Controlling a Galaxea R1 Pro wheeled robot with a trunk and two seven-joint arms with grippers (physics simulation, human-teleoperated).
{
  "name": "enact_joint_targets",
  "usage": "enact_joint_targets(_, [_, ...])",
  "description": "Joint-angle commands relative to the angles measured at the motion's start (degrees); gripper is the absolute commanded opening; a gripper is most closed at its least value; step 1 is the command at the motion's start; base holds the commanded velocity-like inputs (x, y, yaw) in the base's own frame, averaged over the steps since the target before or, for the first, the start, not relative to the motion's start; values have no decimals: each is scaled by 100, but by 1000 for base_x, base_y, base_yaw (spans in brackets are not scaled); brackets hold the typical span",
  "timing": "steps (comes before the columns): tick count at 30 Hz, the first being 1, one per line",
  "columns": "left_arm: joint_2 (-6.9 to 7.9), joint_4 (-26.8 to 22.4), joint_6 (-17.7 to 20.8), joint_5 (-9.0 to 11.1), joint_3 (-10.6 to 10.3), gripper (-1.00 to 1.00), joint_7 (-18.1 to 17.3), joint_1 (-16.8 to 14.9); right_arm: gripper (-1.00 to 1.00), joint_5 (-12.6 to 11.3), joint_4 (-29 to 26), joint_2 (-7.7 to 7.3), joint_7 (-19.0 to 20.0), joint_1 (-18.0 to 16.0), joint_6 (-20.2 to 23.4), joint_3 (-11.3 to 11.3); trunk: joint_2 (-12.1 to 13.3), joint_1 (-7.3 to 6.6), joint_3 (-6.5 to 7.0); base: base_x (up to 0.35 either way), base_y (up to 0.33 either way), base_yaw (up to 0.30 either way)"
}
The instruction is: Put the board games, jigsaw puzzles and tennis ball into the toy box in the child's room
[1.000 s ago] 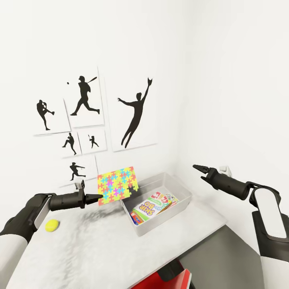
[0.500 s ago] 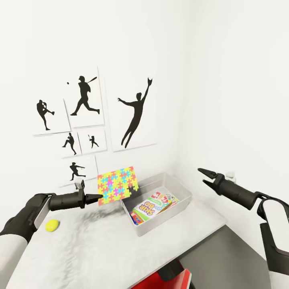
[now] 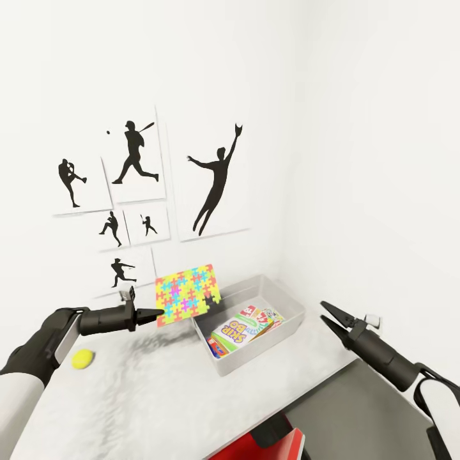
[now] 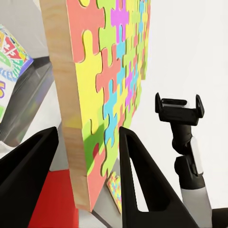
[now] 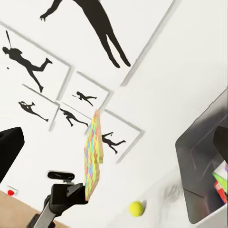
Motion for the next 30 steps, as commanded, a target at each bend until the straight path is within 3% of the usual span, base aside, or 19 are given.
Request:
enact_joint_targets(1, [-1,0,50,11,-17,-100,1,-2,100,5,2,-5,23,0,32,-32,-4,2,-2,0,0,0])
enact_joint_targets(4, [-97,-27,60,17,-21,-100,18,-14,100,14,2,-15,41,3,28,-63,-4,2,-2,0,0,0])
enact_joint_targets(7, [-330,-122,75,13,-13,-100,24,-253,100,17,0,-22,47,4,31,-80,-4,2,-2,0,0,0])
enact_joint_targets(11, [-757,-150,75,-17,-17,-100,138,-557,100,22,8,-29,49,5,35,-107,-4,2,-2,0,0,0])
enact_joint_targets(13, [-981,-132,75,-16,-18,-100,399,-684,100,23,24,-42,50,5,39,-191,-4,2,-2,0,0,0])
enact_joint_targets(17, [-1549,110,75,-1,-6,-100,1462,-967,100,19,48,-205,50,5,49,-303,-4,2,-2,0,0,0])
enact_joint_targets(18, [-1623,166,75,2,-4,-100,1633,-995,100,19,50,-227,50,5,48,-309,-4,2,-2,0,0,0])
enact_joint_targets(22, [-2133,717,17,29,45,-100,3042,-1240,100,18,59,-314,50,5,46,-329,-4,2,-2,0,0,0])
enact_joint_targets(25, [-2518,1094,-50,37,227,-100,3966,-1400,100,18,61,-326,50,5,45,-332,-4,2,-2,0,0,0])
enact_joint_targets(28, [-2678,1252,-107,39,670,-100,4554,-1456,100,18,61,-330,50,5,44,-333,-4,2,-2,0,0,0])
enact_joint_targets(30, [-2732,1341,-165,40,833,-100,4753,-1467,100,18,61,-331,50,5,44,-333,-4,2,-2,0,0,0])
